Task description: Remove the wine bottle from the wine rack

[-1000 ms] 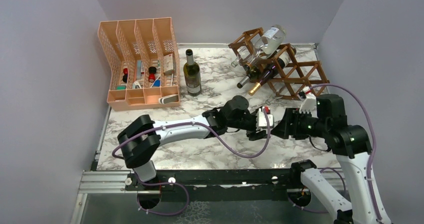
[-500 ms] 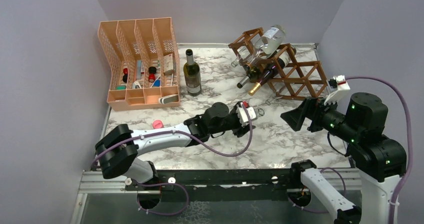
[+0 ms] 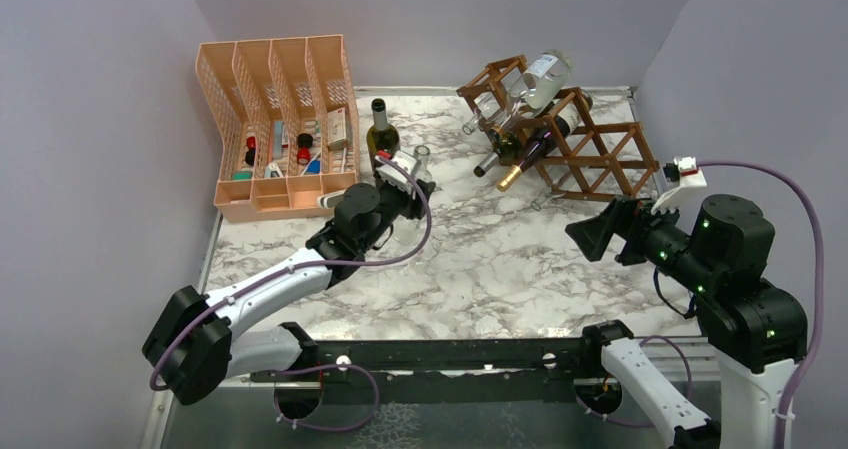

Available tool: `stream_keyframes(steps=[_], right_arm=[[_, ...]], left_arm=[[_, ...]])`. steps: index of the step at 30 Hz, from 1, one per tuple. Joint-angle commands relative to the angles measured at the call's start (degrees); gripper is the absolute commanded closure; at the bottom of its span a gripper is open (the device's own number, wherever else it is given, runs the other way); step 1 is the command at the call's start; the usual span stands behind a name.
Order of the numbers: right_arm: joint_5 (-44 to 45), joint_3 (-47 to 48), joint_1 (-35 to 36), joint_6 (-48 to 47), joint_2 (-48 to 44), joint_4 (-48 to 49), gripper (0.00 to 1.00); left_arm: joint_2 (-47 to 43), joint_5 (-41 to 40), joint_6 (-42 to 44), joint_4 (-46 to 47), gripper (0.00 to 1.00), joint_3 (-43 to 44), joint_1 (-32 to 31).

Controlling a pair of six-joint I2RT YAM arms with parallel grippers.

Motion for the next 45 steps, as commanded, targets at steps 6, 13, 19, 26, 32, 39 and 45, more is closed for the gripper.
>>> stream_keyframes(steps=[6,13,19,26,32,39,45], right_arm=[[0.8,-3.0,0.2,0.8,-0.7,2.7,0.0],[1.6,-2.6,0.2,0.4,-1.0,1.8,0.0],[1.4,-3.1,0.3,0.5,-1.2,1.7,0.0],[1.2,-3.4,0.2,0.8,-1.4,1.8,0.0],[0.4,-3.5,0.3,1.4,-1.4,1.8,0.0],[-0.9,-5.2,0.1,2.4,-1.9,2.5,0.0],[-1.2,-6.1,0.2,2.6,-2.3,3.0,0.0]], left_arm=[[2.0,-6.9,-7.0,16.1,1.0,-2.3,12.1],[6.8,-10.7,-6.5,25.2,1.0,-4.7,15.1],[9.8,-12.9,-6.5,32.9,1.0,-7.6,16.7],[13.4,-12.2,-5.2,39.2,0.96,-9.7,17.5],[15.9,-11.4,-2.7,41.5,0.9,-10.2,17.5],[16.3,-11.9,-2.8,41.5,0.66,-11.7,17.5],[13.9,-11.6,-4.4,40.1,0.26,-13.3,17.5]])
